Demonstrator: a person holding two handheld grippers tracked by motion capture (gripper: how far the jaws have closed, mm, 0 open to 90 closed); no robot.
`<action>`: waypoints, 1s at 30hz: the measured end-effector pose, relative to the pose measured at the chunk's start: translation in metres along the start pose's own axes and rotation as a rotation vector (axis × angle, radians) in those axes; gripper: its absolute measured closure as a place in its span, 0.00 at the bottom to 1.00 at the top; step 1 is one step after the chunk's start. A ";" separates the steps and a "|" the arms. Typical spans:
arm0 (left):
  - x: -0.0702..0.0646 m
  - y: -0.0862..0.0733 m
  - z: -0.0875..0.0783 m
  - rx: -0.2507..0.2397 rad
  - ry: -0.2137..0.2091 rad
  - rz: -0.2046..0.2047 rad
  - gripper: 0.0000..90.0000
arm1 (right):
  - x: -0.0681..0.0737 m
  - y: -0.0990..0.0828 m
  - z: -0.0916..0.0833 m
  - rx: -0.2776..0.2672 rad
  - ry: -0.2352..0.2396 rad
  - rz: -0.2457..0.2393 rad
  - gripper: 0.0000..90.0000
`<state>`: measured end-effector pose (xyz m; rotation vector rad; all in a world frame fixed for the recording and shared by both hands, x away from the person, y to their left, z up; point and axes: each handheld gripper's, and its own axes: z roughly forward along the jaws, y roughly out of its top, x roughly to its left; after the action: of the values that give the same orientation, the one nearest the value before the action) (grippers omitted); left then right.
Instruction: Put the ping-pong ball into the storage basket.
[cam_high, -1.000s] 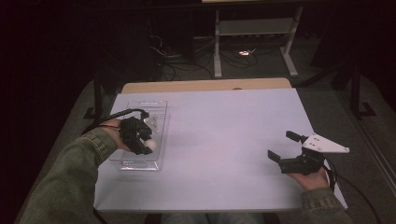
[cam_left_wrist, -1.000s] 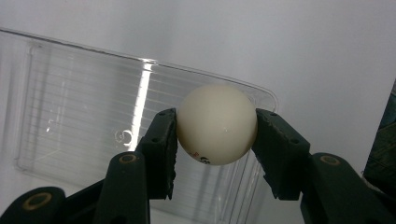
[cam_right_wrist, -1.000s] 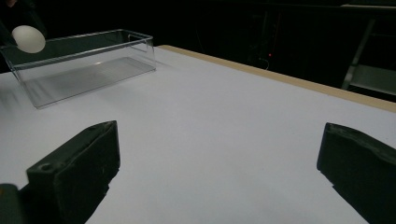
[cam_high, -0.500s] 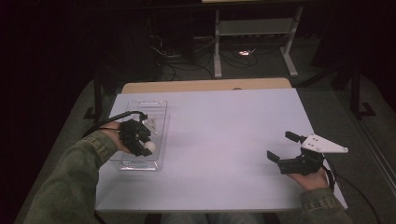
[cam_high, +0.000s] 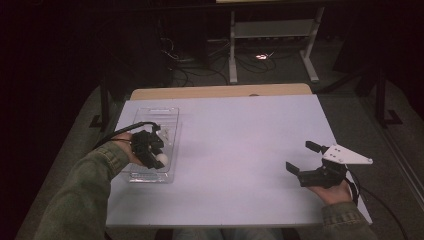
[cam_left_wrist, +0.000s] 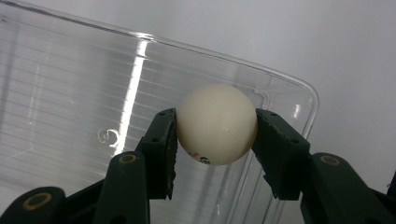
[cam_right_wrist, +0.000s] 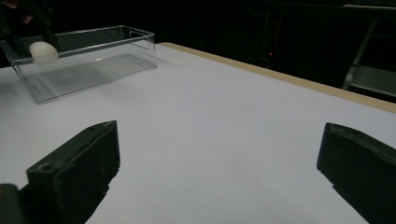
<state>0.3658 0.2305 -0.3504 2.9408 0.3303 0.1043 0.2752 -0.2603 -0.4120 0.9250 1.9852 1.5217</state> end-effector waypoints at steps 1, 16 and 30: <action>0.000 0.000 0.000 0.000 0.000 0.000 0.56 | 0.000 0.000 0.000 0.000 0.000 0.000 0.00; 0.004 -0.001 0.026 0.018 -0.031 -0.011 0.56 | 0.002 0.000 0.001 0.011 0.008 -0.010 0.00; 0.003 0.002 0.032 0.040 -0.050 -0.002 0.56 | 0.002 0.000 0.001 0.013 0.011 -0.011 0.00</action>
<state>0.3725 0.2237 -0.3812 2.9768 0.3324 0.0248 0.2745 -0.2577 -0.4127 0.9108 2.0078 1.5124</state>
